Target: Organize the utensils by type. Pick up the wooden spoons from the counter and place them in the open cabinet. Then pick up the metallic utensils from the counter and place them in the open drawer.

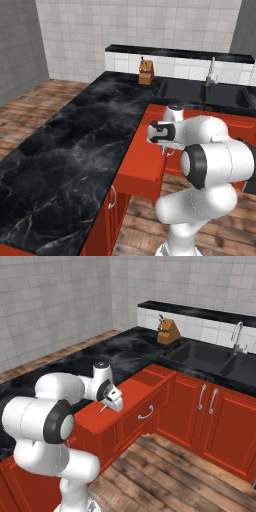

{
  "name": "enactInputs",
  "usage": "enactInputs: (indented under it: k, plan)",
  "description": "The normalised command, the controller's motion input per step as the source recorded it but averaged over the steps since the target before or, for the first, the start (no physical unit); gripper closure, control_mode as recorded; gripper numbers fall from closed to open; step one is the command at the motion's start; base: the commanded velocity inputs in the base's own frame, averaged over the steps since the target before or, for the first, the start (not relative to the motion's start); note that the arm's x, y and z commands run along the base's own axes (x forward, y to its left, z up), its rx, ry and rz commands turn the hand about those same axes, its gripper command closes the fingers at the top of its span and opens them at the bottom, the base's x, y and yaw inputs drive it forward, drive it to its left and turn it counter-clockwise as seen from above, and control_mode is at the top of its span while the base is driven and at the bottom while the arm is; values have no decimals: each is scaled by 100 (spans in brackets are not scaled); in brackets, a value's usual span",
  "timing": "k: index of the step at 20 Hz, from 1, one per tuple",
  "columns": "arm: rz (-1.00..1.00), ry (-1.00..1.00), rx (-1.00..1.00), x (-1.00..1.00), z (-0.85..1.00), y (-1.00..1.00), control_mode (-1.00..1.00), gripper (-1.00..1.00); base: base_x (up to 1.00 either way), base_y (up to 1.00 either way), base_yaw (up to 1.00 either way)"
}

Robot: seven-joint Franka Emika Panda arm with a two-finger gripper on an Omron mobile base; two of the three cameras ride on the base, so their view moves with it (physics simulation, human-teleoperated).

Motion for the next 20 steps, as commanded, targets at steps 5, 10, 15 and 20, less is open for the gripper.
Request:
enactInputs:
  k: [5, 10, 15, 20]
  plan:
    - [0, -1, 0, 48, -32, -10, -100, 100, 0, 0, 0]
    - [0, -4, 2, 48, -32, -1, -100, 100, 0, 0, 0]
    - [0, -3, 2, 41, -36, 0, -100, 100, 0, 0, 0]
    - [0, -3, 0, 27, -42, -5, -100, 100, 0, 0, 0]
